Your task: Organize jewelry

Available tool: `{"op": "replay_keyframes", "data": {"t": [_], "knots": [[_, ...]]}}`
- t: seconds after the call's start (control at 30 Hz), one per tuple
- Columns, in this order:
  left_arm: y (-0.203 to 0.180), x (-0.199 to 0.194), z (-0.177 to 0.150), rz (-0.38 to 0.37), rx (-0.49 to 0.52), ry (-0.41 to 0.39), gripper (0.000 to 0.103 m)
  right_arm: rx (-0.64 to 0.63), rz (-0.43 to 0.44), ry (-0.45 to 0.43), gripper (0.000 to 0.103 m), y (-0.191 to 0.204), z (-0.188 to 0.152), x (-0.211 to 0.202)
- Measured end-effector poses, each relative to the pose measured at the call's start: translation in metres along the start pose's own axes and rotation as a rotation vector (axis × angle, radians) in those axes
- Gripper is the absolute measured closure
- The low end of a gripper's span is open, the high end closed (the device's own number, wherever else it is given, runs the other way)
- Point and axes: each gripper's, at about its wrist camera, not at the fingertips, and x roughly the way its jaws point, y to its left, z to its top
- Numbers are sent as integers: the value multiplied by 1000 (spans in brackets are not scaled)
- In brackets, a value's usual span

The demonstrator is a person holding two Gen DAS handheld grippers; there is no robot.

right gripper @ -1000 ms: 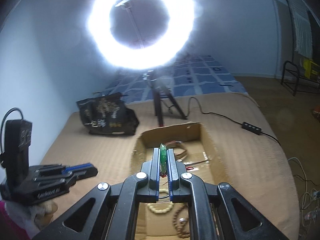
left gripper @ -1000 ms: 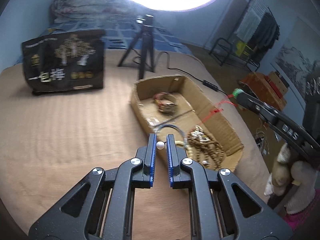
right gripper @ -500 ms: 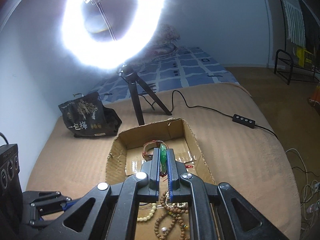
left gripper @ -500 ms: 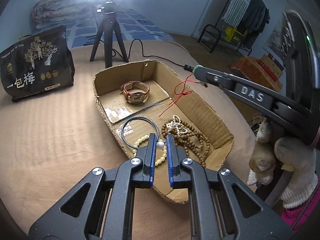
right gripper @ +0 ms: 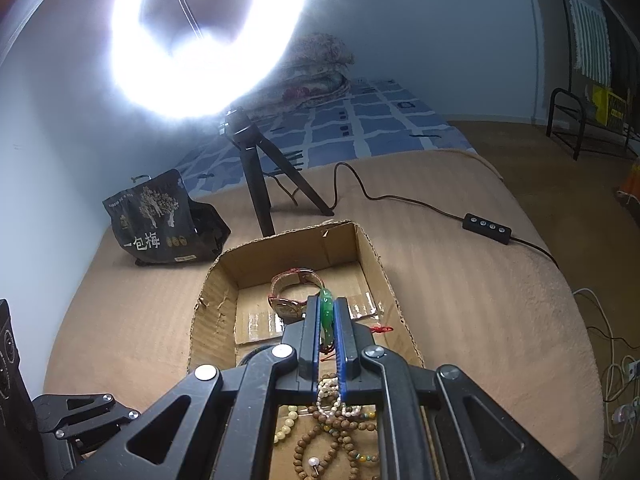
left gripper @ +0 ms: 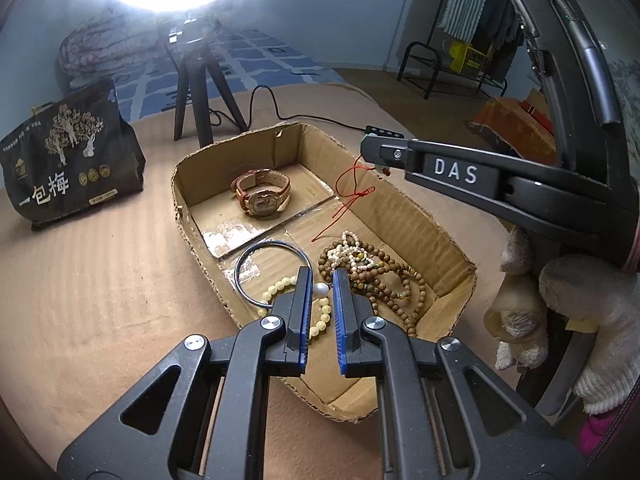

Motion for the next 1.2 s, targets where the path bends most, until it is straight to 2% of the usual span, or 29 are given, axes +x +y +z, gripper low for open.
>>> {"op": "replay_keyframes", "data": {"t": [0.1,0.17,0.23,0.27,0.3,0.37,0.4,0.47,0.63,1.2], "knots": [[-2,-1,0,-2,4,-5,95,12,6,-1,94,-2,0,-1],[-3,-2,0,3,6,-3,94,17,5,-7,81,-3,0,-2],[-2,-2,-1,11,8,-2,79,16,0,-12,72,-3,0,-3],[-1,-3,-1,9,8,-6,62,14,-3,-14,64,-2,0,-4],[-1,-4,-1,10,10,-14,53,13,-11,-13,57,-2,0,-4],[-1,-5,-1,19,18,-22,48,16,-30,-23,29,-2,0,-6],[-2,-5,0,27,22,-20,40,19,-41,-34,24,-2,0,-8],[-2,-7,-1,31,24,-28,30,23,-55,-50,11,-3,1,-11],[-1,-7,-1,56,22,-21,28,34,-84,-69,2,-4,3,-15],[-3,-13,-5,94,22,-10,26,10,-110,-67,0,0,0,-25]]}}
